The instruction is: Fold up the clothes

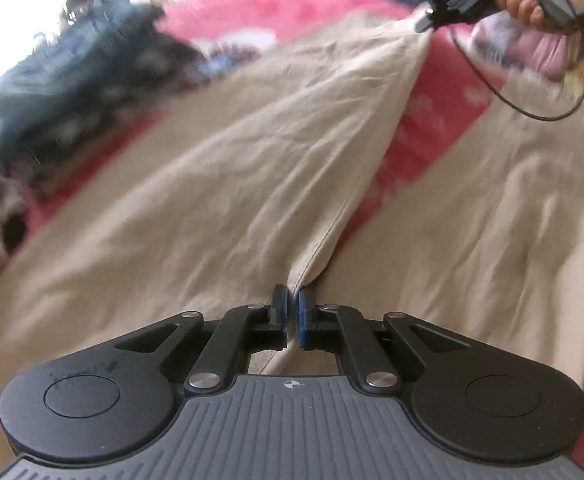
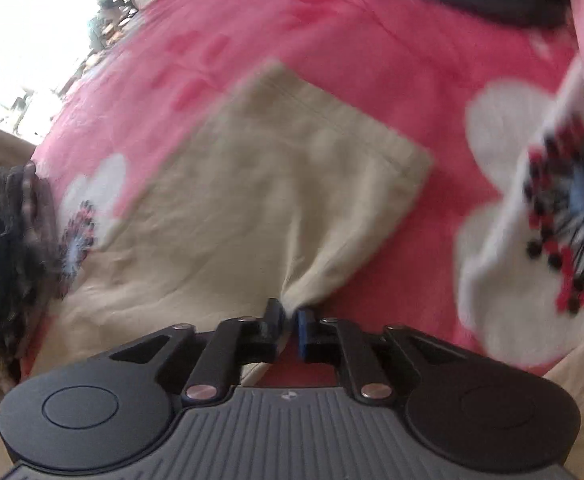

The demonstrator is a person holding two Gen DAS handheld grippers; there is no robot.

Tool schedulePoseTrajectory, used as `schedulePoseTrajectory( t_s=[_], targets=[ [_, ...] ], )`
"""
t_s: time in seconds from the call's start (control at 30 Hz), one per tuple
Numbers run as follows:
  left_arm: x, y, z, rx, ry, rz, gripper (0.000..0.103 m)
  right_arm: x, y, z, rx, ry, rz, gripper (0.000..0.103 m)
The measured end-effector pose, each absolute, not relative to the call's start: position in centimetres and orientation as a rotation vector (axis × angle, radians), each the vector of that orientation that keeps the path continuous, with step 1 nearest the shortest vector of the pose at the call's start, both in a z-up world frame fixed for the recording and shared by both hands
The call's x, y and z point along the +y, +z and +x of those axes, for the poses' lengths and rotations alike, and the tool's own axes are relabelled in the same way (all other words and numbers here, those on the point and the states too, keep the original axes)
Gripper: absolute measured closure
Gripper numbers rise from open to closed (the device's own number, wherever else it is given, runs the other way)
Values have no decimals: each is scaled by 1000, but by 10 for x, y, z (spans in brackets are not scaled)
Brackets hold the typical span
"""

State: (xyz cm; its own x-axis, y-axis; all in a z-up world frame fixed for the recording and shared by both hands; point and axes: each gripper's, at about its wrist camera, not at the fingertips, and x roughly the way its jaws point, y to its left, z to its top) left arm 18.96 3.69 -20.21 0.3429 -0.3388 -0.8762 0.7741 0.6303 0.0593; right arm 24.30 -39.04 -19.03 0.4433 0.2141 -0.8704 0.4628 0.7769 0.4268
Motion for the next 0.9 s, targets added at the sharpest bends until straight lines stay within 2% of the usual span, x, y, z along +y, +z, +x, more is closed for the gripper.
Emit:
schedulePoseTrajectory(
  t_s=[0.03,0.1,0.17,0.27,0.33,0.43,0.53,0.57,0.6,0.67,0.77,0.83,0.87,0.9],
  targets=[
    [36,-206,191,981,-761,516,98,-393,-188,240,1118,-164,705,90],
    [36,-207,193,991,-761,500,97,-395,-171,238,1121,-202,634,65],
    [39,-202,195,1006,-762,475,95,-397,-149,242,1130,-290,479,63],
    [41,-198,192,1010,-755,482,87,-397,-113,248,1042,-273,344,62],
    [43,-193,188,1001,-745,487,77,-381,-95,260,980,-143,275,62],
    [47,-182,189,967,-715,450,76,-316,-83,284,941,186,80,62],
    [51,-182,191,960,-635,394,75,-237,-101,303,974,470,-74,68],
    [52,-184,193,966,-605,375,75,-214,-113,310,1000,526,-113,79],
    [53,-186,194,972,-575,356,75,-199,-125,317,1026,550,-143,85],
    [57,-191,194,985,-536,327,75,-182,-156,336,1083,500,-188,88],
    [64,-198,190,990,-499,279,75,-196,-174,370,1080,401,-75,101],
    [68,-198,188,987,-496,254,75,-196,-165,381,1038,318,-95,101],
    [71,-197,188,985,-496,242,75,-189,-161,380,1021,307,-127,95],
    [73,-197,187,984,-496,231,75,-181,-152,375,1001,327,-149,94]
  ],
)
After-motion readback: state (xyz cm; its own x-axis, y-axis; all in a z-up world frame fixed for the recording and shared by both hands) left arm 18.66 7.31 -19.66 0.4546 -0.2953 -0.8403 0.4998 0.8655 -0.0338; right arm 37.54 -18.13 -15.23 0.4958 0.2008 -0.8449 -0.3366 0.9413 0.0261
